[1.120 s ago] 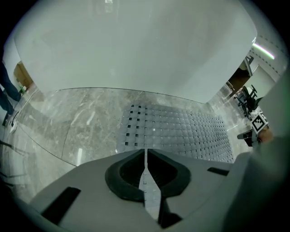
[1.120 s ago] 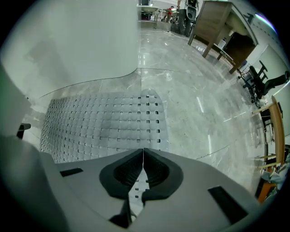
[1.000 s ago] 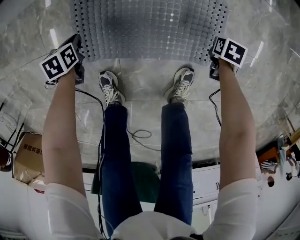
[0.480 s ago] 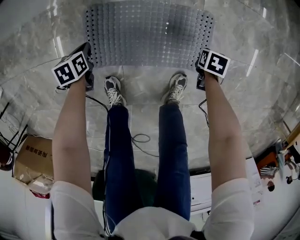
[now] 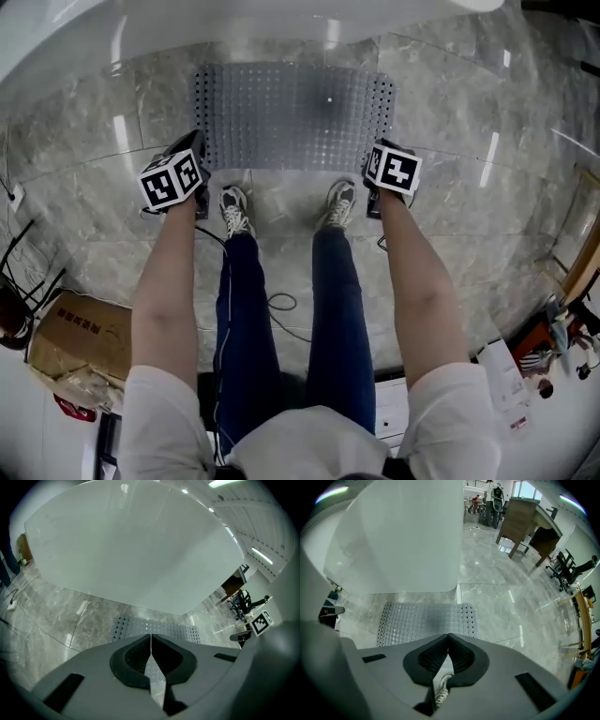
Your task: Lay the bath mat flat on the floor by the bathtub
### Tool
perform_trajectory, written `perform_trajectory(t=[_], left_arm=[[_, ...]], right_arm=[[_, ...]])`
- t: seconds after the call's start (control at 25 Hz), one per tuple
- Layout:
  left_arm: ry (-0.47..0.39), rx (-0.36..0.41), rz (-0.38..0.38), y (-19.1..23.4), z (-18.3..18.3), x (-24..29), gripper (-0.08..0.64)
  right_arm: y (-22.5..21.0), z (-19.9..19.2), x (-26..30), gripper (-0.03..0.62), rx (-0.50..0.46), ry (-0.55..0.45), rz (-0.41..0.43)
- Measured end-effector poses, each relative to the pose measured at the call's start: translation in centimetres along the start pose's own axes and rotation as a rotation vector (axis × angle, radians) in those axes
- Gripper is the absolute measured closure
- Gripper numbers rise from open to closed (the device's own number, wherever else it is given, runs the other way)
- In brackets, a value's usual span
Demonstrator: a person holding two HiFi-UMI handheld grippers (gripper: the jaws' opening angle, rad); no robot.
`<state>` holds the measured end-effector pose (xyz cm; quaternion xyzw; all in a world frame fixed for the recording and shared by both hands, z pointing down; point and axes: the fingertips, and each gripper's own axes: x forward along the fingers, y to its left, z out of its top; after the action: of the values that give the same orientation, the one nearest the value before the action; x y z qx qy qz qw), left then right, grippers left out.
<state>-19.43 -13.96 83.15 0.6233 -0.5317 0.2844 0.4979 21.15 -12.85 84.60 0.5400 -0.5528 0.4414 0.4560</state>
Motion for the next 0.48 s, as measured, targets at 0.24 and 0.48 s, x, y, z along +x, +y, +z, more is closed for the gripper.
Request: perform_trajectory(t=[0.24, 0.48], left_arm=[[-0.013, 0.009, -0.004, -1.9, 2.1, -5.5, 0.522], [-0.008, 0.039, -0.012, -5.5, 3.3, -11.8, 0.522]], right_arm=[[0.3, 2.0, -6.3, 0.561, 0.009, -0.05, 0.024], [0.1, 3.7, -13.9, 0.561, 0.03, -0.09, 0.06]])
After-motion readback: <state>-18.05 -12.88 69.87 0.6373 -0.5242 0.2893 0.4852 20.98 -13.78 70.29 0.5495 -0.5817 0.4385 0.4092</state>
